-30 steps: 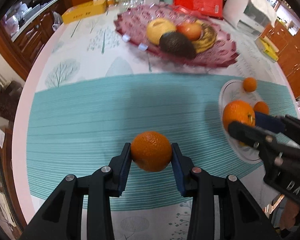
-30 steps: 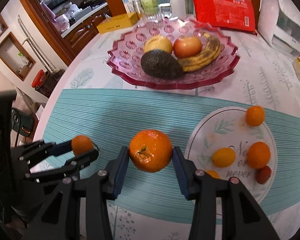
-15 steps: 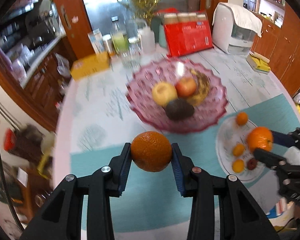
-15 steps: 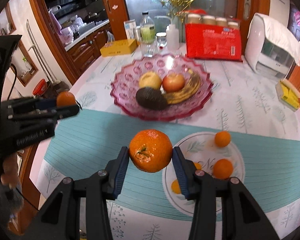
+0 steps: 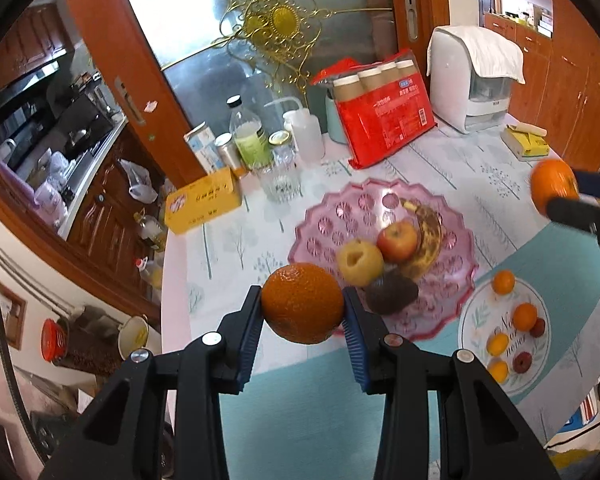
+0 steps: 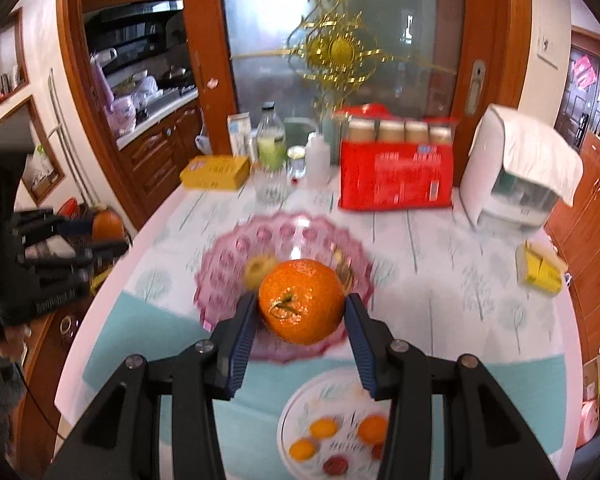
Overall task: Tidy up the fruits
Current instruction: 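Carry both oranges into the pink bowl and open both tools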
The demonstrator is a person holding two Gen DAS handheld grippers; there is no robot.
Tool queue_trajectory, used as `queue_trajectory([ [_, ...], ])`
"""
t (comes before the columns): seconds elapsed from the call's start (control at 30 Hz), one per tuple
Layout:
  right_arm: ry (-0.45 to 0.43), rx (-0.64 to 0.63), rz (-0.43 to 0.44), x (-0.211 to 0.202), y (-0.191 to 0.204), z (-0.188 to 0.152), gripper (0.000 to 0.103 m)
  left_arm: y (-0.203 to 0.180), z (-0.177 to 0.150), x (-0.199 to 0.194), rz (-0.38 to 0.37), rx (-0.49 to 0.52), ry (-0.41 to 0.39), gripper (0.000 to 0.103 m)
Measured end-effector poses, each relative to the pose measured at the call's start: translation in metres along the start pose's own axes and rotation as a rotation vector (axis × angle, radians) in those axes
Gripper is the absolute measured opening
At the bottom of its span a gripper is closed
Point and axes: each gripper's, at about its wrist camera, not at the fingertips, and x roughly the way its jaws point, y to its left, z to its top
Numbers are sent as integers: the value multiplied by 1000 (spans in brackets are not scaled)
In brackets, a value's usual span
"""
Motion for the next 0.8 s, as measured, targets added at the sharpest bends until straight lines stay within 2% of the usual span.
queue_trajectory([
  [0.13,6,66,29,27,-11,32,45,-4,23,15,-11,-4,-9,37],
  [0.33,53,140,41,94,-21,50,45,-5,46,66,-74,-74,22,38],
  [0.53,145,215,53,173,-27,41,45,-5,43,138,-134,-166,104,37],
  [0.67,200,253,66,215,-30,28,45,-11,32,183,-162,-187,178,37],
  [0.8,242,269,78,245,-29,20,45,-19,23,210,-171,-178,220,37],
])
